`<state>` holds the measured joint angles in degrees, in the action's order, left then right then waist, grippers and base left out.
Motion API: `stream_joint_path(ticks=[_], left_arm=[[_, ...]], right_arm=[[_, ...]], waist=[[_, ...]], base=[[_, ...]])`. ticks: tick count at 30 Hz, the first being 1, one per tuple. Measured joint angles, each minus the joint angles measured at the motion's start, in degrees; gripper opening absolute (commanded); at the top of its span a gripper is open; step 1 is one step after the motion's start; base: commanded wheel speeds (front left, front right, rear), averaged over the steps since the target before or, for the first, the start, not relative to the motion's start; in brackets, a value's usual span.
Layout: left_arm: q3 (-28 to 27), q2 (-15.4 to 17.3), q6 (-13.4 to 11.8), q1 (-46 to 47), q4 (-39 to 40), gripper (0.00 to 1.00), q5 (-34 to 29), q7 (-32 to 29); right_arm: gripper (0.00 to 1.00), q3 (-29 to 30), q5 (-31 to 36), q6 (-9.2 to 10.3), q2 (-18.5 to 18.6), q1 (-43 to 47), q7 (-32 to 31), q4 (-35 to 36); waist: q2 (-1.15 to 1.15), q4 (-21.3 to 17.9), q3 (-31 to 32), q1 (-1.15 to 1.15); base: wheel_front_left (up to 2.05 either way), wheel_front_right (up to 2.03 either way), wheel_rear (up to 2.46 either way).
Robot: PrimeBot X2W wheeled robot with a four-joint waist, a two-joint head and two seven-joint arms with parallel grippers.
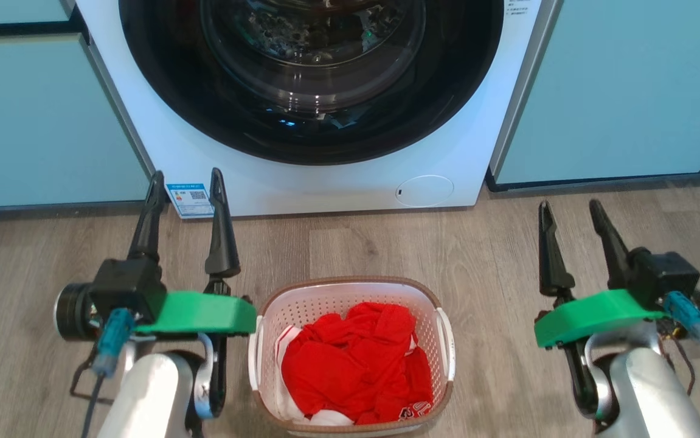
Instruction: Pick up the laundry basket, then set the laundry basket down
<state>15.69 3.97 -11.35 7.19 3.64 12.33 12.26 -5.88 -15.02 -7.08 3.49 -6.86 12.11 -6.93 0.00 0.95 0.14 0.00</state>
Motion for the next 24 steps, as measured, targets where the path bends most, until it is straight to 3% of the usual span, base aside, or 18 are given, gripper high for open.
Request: stream_joint_path(ticks=[7,12,19,24], left_arm=[[0.07,-0.47,-1.79,-0.59,2.9,1.0,-4.85,1.15],[0.18,-0.59,-1.66,-1.8,3.28,1.0,-7.31,2.1],[-0.52,-0.79,1.76,-2.98,-3.88,1.0,-4.34,2.5],[-1.42,-0.83,2.31,-3.75,-10.0,1.0,-0.68,2.49]], right_arm=[[1.0,-1.71,6.62,0.0,-0.22,0.15,1.32,4.81],[1.0,-1.93,9.76,0.0,-0.3,0.18,2.12,5.71],[1.0,-1.72,8.9,0.0,-0.3,0.4,2.24,3.39],[1.0,-1.26,6.15,0.0,-0.31,1.54,2.46,-1.68]], waist=[[0.0,-0.24,-0.4,0.0],[0.0,-0.45,-0.38,0.0],[0.0,-0.67,-0.09,0.0],[0.0,-0.93,0.13,0.0]], base=[[0.0,0.0,0.0],[0.0,0.0,0.0],[0.0,0.0,0.0],[0.0,0.0,0.0]])
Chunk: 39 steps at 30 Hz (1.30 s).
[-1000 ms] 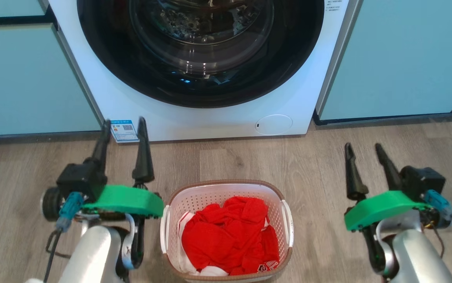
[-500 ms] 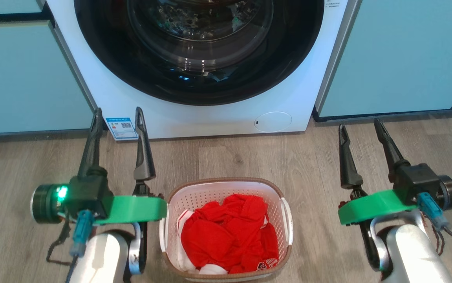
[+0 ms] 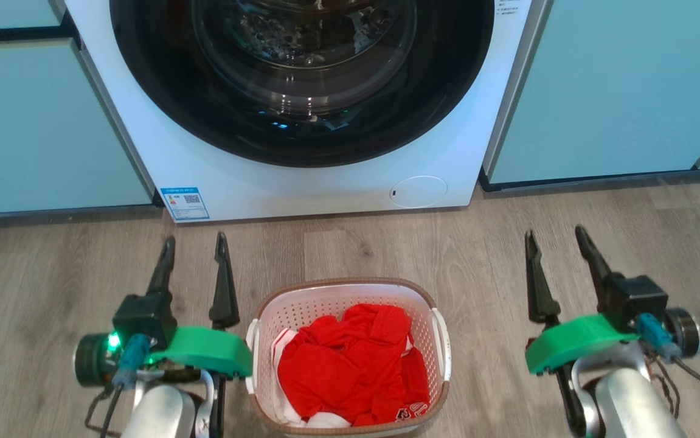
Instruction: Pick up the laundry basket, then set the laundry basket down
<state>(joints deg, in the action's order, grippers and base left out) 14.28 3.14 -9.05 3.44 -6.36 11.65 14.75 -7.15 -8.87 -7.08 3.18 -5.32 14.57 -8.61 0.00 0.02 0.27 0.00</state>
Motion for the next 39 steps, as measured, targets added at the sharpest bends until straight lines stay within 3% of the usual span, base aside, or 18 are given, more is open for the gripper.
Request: stream_joint_path(ticks=[7,30,39], left_arm=[[0.56,-0.05,0.53,0.02,-5.88,1.0,2.81,-0.04],[1.24,-0.09,0.88,0.12,-6.0,1.0,3.09,-0.04],[2.56,-0.1,0.88,1.65,-10.57,1.0,3.65,-0.04]], right_arm=[[1.0,-0.1,-0.65,0.0,-0.11,0.28,0.0,-5.35],[1.0,-0.34,-0.69,0.0,-0.27,-0.2,0.0,-5.3],[1.0,-0.54,-0.43,0.0,-0.27,-1.05,0.0,-6.51]], waist=[[0.0,-0.22,-0.09,0.0],[0.0,0.17,-0.7,0.0],[0.0,0.27,-4.19,0.0]], base=[[0.0,0.0,0.0],[0.0,0.0,0.0],[0.0,0.0,0.0]])
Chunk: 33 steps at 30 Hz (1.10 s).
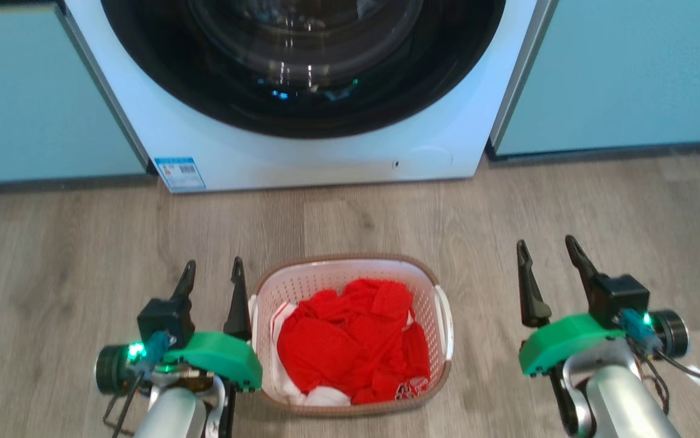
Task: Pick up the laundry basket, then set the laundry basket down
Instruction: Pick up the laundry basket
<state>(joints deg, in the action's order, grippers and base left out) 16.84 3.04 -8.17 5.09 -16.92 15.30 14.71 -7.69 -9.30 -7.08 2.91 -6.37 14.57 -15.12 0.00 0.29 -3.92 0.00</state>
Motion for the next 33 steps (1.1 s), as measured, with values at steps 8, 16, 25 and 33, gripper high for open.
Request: stream_joint_path(ticks=[8,16,25,33], left_arm=[[0.94,-0.25,0.59,7.85,-9.7,1.0,0.0,0.0],[3.22,-0.64,2.29,18.41,-26.76,1.0,1.77,-0.01],[8.62,-1.2,5.5,31.0,-42.53,1.0,7.32,-0.01],[12.95,-1.31,8.01,39.25,-49.61,1.0,10.87,-0.36]], right_arm=[[1.0,-1.24,2.18,0.0,0.01,-7.15,-0.01,-6.0],[1.0,-1.79,1.04,0.0,0.26,-14.87,-1.43,-15.95],[1.0,-3.22,-6.05,0.0,0.68,-25.08,-3.99,-27.0],[1.0,-6.6,-7.87,0.0,0.86,-31.25,-4.74,-33.09]], waist=[[0.0,0.2,-7.28,0.0],[0.0,0.81,-16.2,-0.01],[0.0,1.44,-26.08,-0.01],[0.0,2.06,-33.62,-0.01]], base=[[0.0,0.0,0.0],[0.0,0.0,0.0],[0.0,0.0,0.0],[0.0,0.0,0.0]])
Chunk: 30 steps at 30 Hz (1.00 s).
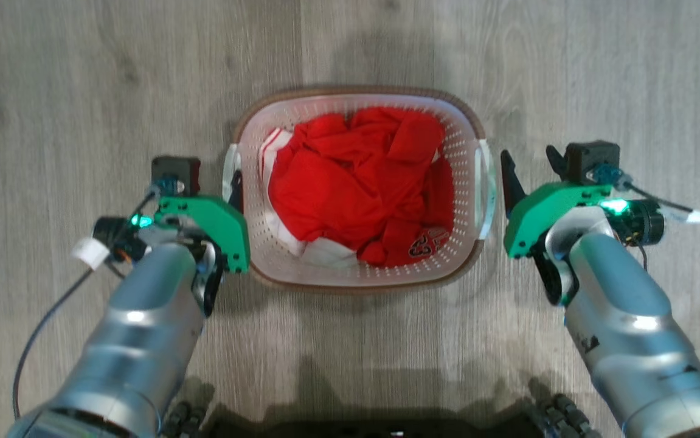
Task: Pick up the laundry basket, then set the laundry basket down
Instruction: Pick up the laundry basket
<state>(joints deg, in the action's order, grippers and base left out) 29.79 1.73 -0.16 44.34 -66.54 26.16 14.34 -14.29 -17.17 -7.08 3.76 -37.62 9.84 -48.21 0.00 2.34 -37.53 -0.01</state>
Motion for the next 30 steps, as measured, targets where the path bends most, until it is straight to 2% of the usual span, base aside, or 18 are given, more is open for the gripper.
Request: stream_joint_path(ticks=[3,13,20,30], left_arm=[[1.4,-0.07,2.05,2.12,-1.24,1.0,1.99,-0.29],[6.21,-0.1,4.1,4.67,-3.91,1.0,4.75,-4.87],[9.25,-0.14,4.34,6.38,-4.52,1.0,7.17,-10.44],[13.3,-0.15,4.76,9.1,-4.77,1.0,10.07,-14.69]], right_arm=[[1.0,-0.23,-4.09,0.0,0.0,-1.63,-0.73,-1.46],[1.0,-4.83,-9.06,0.0,0.07,-4.64,-3.87,-4.8],[1.0,-7.35,-10.74,0.0,0.4,-6.89,-5.45,-6.92],[1.0,-9.96,-12.93,0.0,0.4,-11.37,-8.34,-10.63]], waist=[[0.0,0.25,-2.2,0.0],[-0.01,0.25,-5.93,0.01],[0.0,0.13,-7.76,0.01],[0.0,0.03,-10.96,0.01]], base=[[0.0,0.0,0.0],[0.0,0.0,0.0],[0.0,0.0,0.0],[0.0,0.0,0.0]])
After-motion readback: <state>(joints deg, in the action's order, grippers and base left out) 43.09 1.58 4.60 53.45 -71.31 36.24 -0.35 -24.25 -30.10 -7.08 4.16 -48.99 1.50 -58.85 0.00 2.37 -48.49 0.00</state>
